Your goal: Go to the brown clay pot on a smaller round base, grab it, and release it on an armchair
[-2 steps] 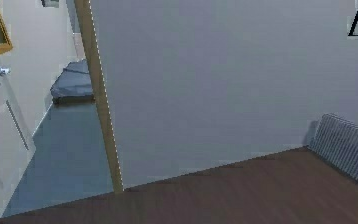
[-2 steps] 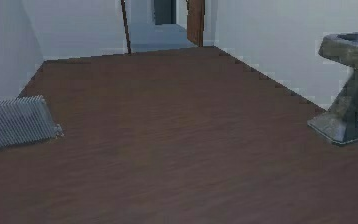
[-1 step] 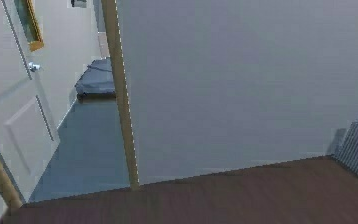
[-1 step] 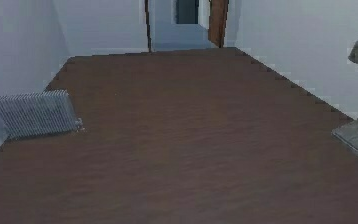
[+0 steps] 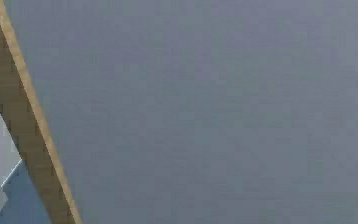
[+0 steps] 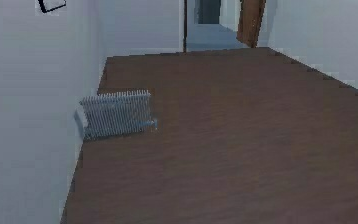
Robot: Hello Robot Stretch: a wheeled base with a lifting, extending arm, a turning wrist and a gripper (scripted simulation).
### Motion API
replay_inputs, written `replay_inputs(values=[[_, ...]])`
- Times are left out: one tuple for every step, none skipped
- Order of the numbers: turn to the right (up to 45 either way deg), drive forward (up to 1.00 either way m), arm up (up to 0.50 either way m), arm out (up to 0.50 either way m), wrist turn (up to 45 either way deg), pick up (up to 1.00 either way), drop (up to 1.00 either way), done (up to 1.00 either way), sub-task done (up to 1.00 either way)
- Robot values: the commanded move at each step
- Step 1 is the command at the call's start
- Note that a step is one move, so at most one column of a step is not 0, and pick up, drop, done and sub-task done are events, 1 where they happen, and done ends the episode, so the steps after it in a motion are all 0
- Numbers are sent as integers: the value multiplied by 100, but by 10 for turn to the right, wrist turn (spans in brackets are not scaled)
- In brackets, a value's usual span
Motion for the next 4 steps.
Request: replay_inputs(values=[[-450, 0, 0, 0, 0, 0, 0, 0, 0], [-180, 0, 0, 0, 0, 0, 0, 0, 0], [0, 75, 0, 0, 0, 0, 0, 0, 0], [-360, 0, 0, 0, 0, 0, 0, 0, 0]])
